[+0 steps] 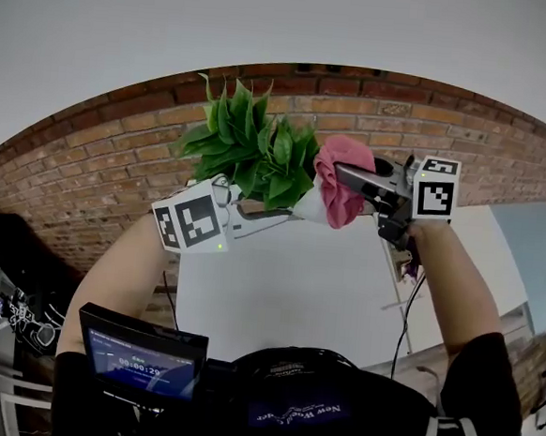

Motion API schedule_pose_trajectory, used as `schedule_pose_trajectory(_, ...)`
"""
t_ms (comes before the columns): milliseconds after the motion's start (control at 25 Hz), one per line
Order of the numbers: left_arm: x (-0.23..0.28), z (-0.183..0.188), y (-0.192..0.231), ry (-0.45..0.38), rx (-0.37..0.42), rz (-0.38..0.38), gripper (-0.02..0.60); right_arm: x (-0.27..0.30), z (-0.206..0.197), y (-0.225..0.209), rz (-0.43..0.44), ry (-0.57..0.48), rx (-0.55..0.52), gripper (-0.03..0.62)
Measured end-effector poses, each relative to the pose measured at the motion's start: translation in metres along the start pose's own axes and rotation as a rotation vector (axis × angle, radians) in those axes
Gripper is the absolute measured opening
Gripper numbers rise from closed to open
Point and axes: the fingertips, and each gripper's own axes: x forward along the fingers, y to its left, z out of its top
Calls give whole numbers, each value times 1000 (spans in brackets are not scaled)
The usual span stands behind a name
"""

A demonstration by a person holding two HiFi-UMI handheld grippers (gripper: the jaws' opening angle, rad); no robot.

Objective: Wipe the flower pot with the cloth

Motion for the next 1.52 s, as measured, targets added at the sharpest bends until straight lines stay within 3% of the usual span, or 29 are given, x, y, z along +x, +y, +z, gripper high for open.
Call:
schedule_pose_trajectory(120, -2, 6, -7, -6, 5, -16, 9, 1, -3, -12, -7, 10, 20, 109)
schedule_pose_trajectory(280, -9, 23, -17, -84, -15, -42, 9, 0, -11, -27, 0, 10, 69, 109)
schedule_pose_trajectory(480, -21, 48, -9, -241, -145, -15, 9, -1, -23, -35, 50, -40, 151, 109)
schedule_pose_trajectory(600, -27, 51, -2, -292, -214, 1, 12, -1, -31, -37, 78, -86, 200, 109)
schedule_pose_trajectory(800, -50, 59, 25, -414, -276, 76, 9, 11, -47, -18, 107, -66, 198, 109)
schedule_pose_trajectory(1160, -49, 50, 49, -379, -307, 182, 9, 37, -52, 24, 183, -87, 230, 109)
schedule_pose_trajectory(1520, -39, 29, 53, -278, -290, 185, 8, 42, -43, 65, 221, -47, 122, 109)
